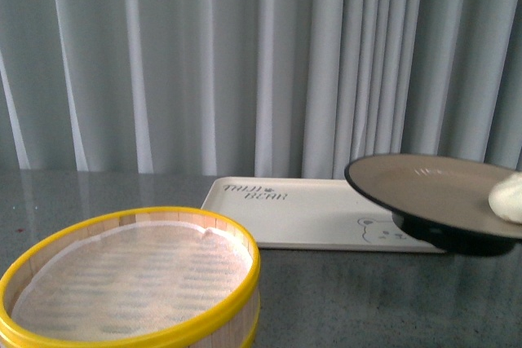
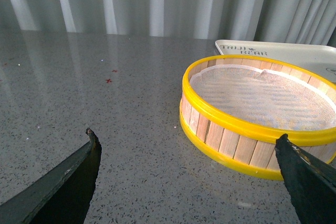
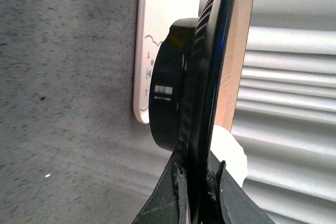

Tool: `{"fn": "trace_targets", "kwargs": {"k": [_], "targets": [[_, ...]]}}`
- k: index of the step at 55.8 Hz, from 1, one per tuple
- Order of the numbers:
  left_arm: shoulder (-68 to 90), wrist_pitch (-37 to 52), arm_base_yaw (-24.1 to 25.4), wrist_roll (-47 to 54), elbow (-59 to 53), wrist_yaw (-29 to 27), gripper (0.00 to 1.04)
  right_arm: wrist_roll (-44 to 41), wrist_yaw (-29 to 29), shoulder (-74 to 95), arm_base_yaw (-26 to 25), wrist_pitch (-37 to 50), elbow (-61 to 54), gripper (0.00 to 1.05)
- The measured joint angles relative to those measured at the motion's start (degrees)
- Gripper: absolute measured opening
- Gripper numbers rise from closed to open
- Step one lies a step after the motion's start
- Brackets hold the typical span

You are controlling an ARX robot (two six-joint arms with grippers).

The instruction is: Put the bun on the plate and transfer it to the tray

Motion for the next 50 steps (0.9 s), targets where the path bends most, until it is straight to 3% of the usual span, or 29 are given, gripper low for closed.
{"fn": "trace_targets", "kwargs": {"k": [23, 50], "targets": [[0.0, 0.0, 0.0, 0.0, 0.0, 0.0, 0.98, -3.7, -3.8, 22.9, -0.5, -5.8, 25.2, 0.02], [0.0, 0.0, 0.0, 0.0, 0.0, 0.0, 0.98, -6.2, -3.5, 43.1, 1.9, -11.3, 46.2, 0.02]]}}
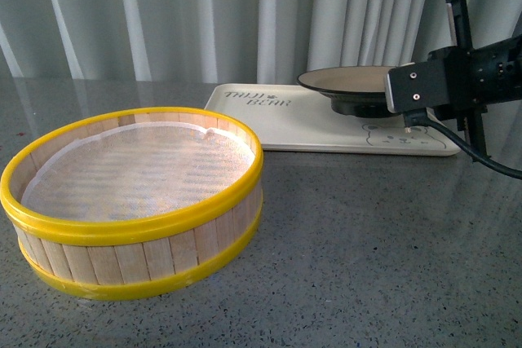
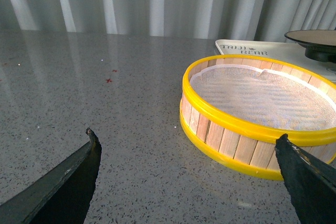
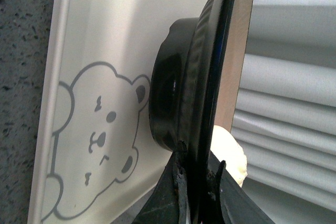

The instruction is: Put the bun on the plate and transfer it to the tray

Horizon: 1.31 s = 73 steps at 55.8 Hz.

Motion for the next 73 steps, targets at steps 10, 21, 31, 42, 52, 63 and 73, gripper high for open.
{"fn": "trace_targets", "kwargs": {"k": [10, 21, 31, 42, 52, 63, 73], "targets": [[0.0, 0.0, 0.0, 0.0, 0.0, 0.0, 0.98, 0.4, 0.6, 5.2, 2.0, -0.8, 6.1, 0.02], [0.0, 0.0, 0.0, 0.0, 0.0, 0.0, 0.98, 1.3, 0.7, 8.6, 3.8, -1.1, 9.5, 0.02], [0.0, 0.0, 0.0, 0.0, 0.0, 0.0, 0.98, 2.5, 1.7, 10.3, 5.0, -0.5, 11.2, 0.02], [0.0, 0.0, 0.0, 0.0, 0.0, 0.0, 0.98, 5.1, 3.8, 10.8, 5.9, 0.2, 11.2, 0.06], [0.0, 0.0, 0.0, 0.0, 0.0, 0.0, 0.98, 8.8, 4.9, 9.2, 6.8, -0.3, 8.4, 0.32], [0.0, 0.0, 0.0, 0.0, 0.0, 0.0, 0.98, 15.2, 9.3, 4.3, 8.4, -2.8, 5.5, 0.61], [0.0, 0.0, 0.0, 0.0, 0.0, 0.0, 0.98, 33.0, 16.5, -8.3, 11.1, -7.9, 2.7, 0.94]]}}
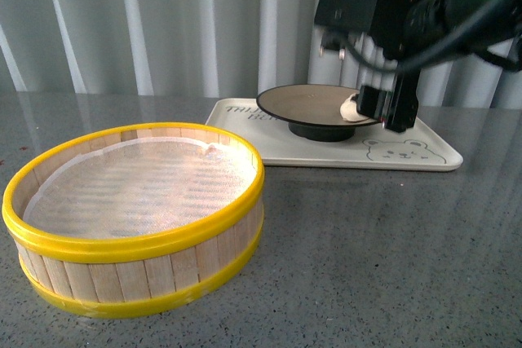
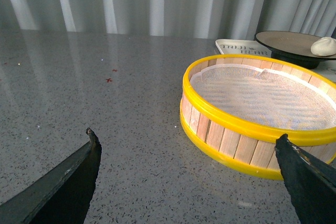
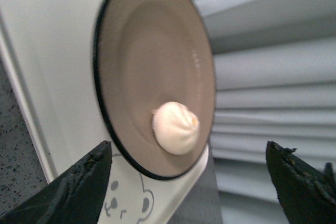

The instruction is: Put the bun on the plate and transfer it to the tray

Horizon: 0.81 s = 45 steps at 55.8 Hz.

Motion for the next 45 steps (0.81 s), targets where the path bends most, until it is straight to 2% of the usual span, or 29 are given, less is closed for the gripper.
{"fn": "trace_targets", "kwargs": {"k": [2, 6, 12, 14, 15, 17, 18, 20, 23, 28, 34, 45], "targets": [[0.0, 0.0, 0.0, 0.0, 0.0, 0.0, 0.98, 4.9, 1.7, -2.7, 0.3, -0.5, -0.9, 0.98], [0.0, 0.0, 0.0, 0.0, 0.0, 0.0, 0.98, 14.2, 2.8, -8.0, 0.8, -0.8, -1.8, 0.95], [0.0, 0.0, 0.0, 0.0, 0.0, 0.0, 0.98, 21.0, 3.5, -10.4, 0.8, -0.4, -1.9, 0.96], [0.0, 0.0, 0.0, 0.0, 0.0, 0.0, 0.98, 24.4, 7.2, -10.6, 0.9, 3.9, -3.9, 0.92], [0.0, 0.0, 0.0, 0.0, 0.0, 0.0, 0.98, 30.5, 11.3, -10.8, 0.8, 9.7, -7.0, 0.86], [0.0, 0.0, 0.0, 0.0, 0.0, 0.0, 0.98, 39.1, 14.6, -11.8, 0.4, 18.2, -13.2, 0.78], [0.0, 0.0, 0.0, 0.0, 0.0, -0.1, 0.98, 45.5, 14.7, -12.9, -0.1, 22.3, -17.3, 0.72], [0.0, 0.0, 0.0, 0.0, 0.0, -0.2, 0.98, 52.4, 14.4, -15.4, -1.0, 27.3, -23.7, 0.63], [0.0, 0.0, 0.0, 0.0, 0.0, -0.1, 0.98, 58.9, 13.4, -19.6, -2.3, 31.7, -31.0, 0.51], [0.0, 0.0, 0.0, 0.0, 0.0, 0.0, 0.98, 63.7, 12.0, -26.7, -4.8, 36.5, -41.7, 0.28], [0.0, 0.0, 0.0, 0.0, 0.0, 0.0, 0.98, 64.9, 9.5, -31.5, -6.2, 39.4, -50.9, 0.03], [0.0, 0.0, 0.0, 0.0, 0.0, 0.0, 0.98, 65.3, 7.8, -38.7, -8.4, 41.5, -60.6, 0.02]]}}
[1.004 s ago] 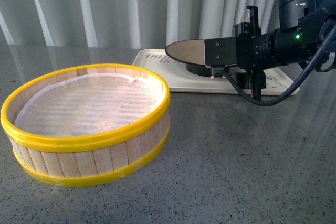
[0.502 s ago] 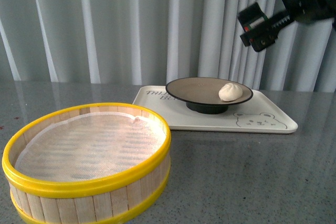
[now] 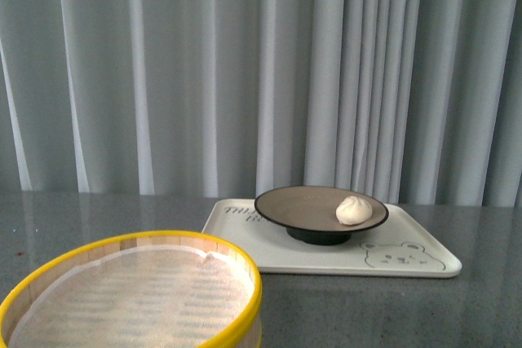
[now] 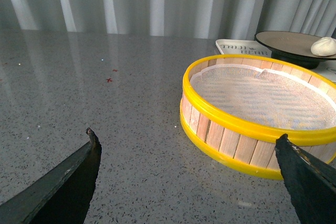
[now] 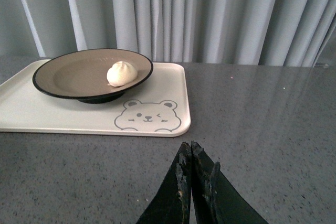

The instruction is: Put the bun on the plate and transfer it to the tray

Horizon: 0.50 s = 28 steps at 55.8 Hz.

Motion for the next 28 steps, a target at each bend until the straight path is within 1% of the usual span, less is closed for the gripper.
{"fn": "trace_targets", "kwargs": {"k": [12, 13, 15, 16, 21, 28], "targets": [[0.0, 0.0, 0.0, 0.0, 0.0, 0.0, 0.98, 0.1, -1.6, -6.8, -1.5, -0.1, -6.6, 0.02], [0.0, 0.0, 0.0, 0.0, 0.0, 0.0, 0.98, 0.1, -2.0, -7.5, -1.7, -0.2, -7.2, 0.02], [0.0, 0.0, 0.0, 0.0, 0.0, 0.0, 0.98, 0.1, -4.9, -9.2, -3.7, -0.7, -8.4, 0.02], [0.0, 0.0, 0.0, 0.0, 0.0, 0.0, 0.98, 0.1, -5.2, -9.6, -4.0, -0.9, -8.7, 0.02], [0.0, 0.0, 0.0, 0.0, 0.0, 0.0, 0.98, 0.2, -5.3, -12.7, -5.4, -2.0, -10.7, 0.02], [0.0, 0.0, 0.0, 0.0, 0.0, 0.0, 0.98, 0.2, -5.4, -16.9, -5.5, -4.1, -12.9, 0.02]]}}
